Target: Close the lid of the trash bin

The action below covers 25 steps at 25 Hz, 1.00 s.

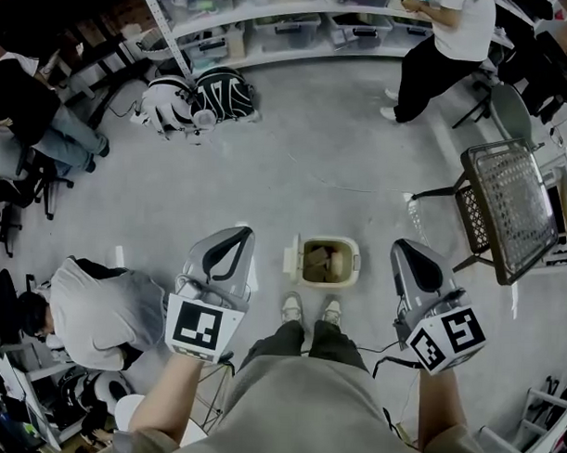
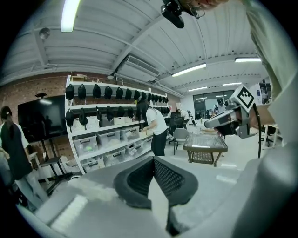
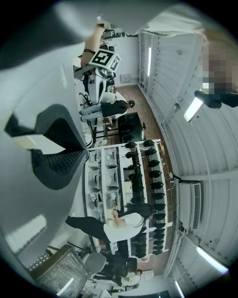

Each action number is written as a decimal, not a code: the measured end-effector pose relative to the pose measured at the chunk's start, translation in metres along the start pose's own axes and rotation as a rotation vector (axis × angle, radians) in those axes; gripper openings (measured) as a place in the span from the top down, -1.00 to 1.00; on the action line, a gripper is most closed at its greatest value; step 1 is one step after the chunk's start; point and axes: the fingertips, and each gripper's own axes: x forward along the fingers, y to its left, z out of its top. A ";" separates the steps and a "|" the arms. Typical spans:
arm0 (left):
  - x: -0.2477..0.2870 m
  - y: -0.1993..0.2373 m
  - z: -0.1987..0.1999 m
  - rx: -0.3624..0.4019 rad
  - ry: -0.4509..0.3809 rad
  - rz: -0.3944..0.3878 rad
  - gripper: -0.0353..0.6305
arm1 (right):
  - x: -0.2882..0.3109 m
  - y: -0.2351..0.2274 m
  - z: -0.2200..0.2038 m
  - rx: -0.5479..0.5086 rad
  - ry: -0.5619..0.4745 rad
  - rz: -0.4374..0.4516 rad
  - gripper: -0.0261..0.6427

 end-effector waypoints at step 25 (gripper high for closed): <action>0.168 -0.075 -0.368 -0.210 0.576 -0.148 0.88 | 0.109 -0.108 -0.329 0.239 0.426 0.043 0.91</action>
